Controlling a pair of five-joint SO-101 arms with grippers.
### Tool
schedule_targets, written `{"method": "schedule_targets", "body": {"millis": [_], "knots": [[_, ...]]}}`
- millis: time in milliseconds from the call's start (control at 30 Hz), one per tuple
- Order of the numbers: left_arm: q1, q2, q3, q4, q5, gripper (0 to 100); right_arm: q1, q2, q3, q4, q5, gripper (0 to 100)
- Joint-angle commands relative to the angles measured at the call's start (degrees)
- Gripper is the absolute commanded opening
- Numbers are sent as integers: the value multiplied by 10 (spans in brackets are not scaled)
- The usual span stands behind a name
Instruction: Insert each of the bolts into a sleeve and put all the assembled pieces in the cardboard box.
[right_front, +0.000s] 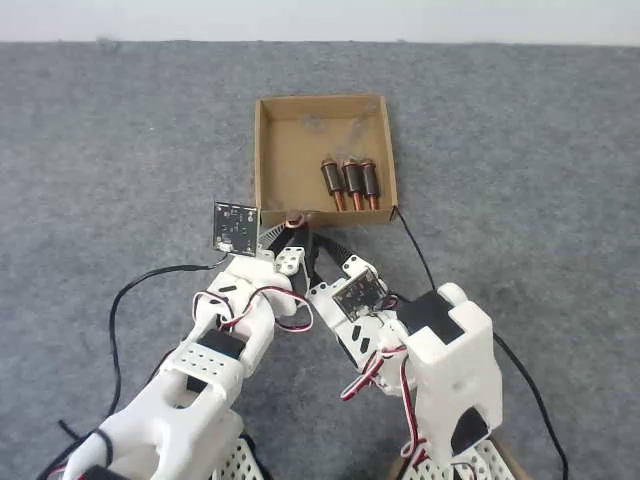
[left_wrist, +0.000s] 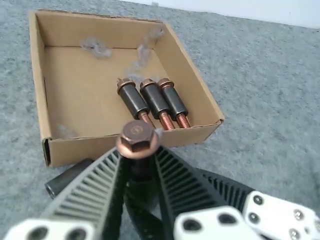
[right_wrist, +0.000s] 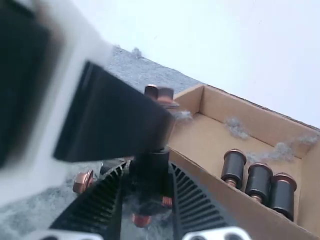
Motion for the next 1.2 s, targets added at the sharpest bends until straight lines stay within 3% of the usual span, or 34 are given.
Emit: {"method": "schedule_targets", "body": {"millis": [0, 233, 500, 900, 1167], "knots": [[-3, -11, -1, 1, -10, 13, 30, -39, -14, 2, -2, 7], [-3, -11, -2, 1, -10, 25, 30, -39, -14, 0, -3, 7], [-2, -13, 11, 3, -8, 199, 30, -39, -18, 2, -3, 7], [-3, -22, 9, 1, -7, 202, 30, -39, -20, 3, -3, 7], [-7, -168, 57, 6, -6, 200, 31, -39, -20, 3, -3, 7]]}}
